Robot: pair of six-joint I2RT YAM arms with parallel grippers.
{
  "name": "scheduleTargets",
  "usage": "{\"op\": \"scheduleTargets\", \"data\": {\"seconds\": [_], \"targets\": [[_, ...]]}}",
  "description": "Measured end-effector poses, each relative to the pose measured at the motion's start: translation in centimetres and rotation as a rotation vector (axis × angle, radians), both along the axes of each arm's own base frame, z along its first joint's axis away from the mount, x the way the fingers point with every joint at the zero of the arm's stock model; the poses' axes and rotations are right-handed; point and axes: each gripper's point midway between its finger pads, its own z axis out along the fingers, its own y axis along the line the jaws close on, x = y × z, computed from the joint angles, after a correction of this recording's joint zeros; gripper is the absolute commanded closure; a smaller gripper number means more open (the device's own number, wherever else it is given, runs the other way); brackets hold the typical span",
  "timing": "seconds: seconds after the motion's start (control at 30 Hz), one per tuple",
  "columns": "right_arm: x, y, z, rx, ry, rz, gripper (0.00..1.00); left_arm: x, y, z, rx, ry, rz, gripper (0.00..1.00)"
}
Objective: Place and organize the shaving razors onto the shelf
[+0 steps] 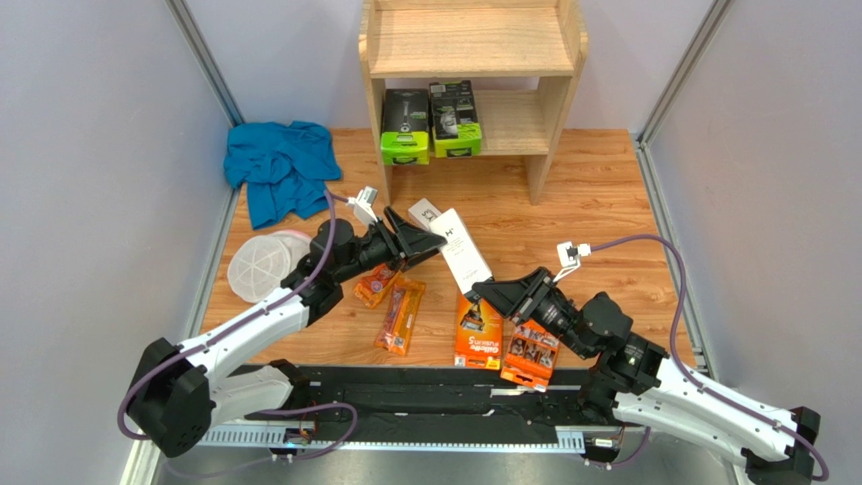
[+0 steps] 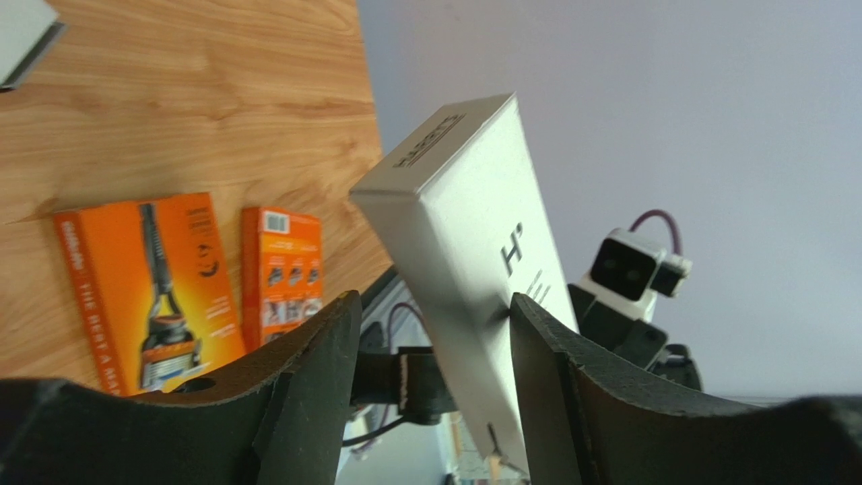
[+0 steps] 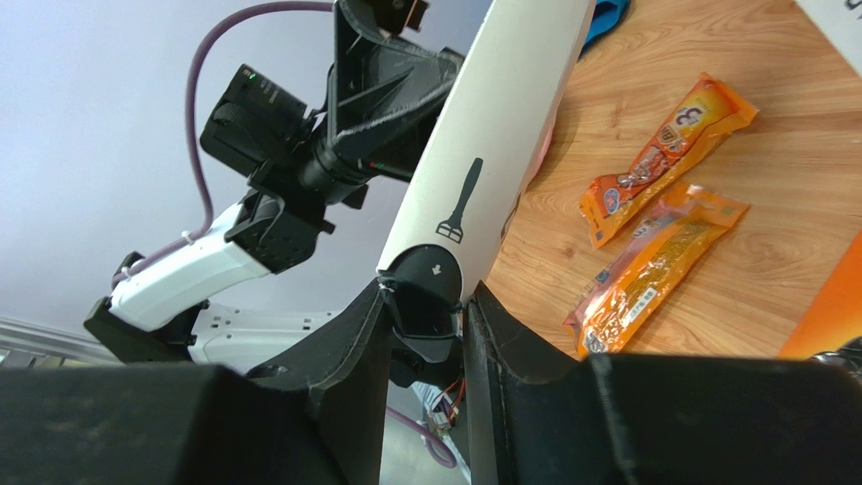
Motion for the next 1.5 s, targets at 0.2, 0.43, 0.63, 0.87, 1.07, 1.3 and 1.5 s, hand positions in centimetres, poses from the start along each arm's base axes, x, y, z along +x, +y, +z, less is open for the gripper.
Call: {"op": "scheduleTargets", "data": {"seconds": [0.2, 0.43, 0.63, 0.87, 1.07, 1.3, 1.5], "targets": [[0.5, -0.8, -1.1, -0.04, 0.021, -0.044, 0.76, -1.1, 1.7, -1.8, 0.133, -0.014, 0.021, 0.33], [1.2, -1.9, -2.9, -0.105, 0.056, -0.107, 0.76, -2.1, 3.8, -0.4, 0.239, -0.11, 0.045, 0.32], [2.0, -3.0, -1.4, -0.123, 0.012, -0.171, 0.77, -2.9, 4.6, -0.9, 0.298, -0.146, 0.031, 0.32], [3.3, -2.2, 3.7, -0.15, -0.062, -0.196, 0.77, -4.6, 5.7, -6.9, 0.377, -0.039, -0.002, 0.32], [4.9, -0.2, 4.8, -0.217, -0.087, -0.167, 0.77, -5.9, 6.7, -8.0, 0.388, -0.029, -0.001, 0.32], [9.4, -1.1, 6.3, -0.194, -0.081, -0.213, 0.77, -6.6, 7.3, -8.8, 0.396, -0.022, 0.003, 0.32], [12.5, -2.2, 7.8, -0.144, -0.095, -0.227, 0.76, -7.2, 7.8, -10.9, 0.423, 0.012, -0.005, 0.32]]}}
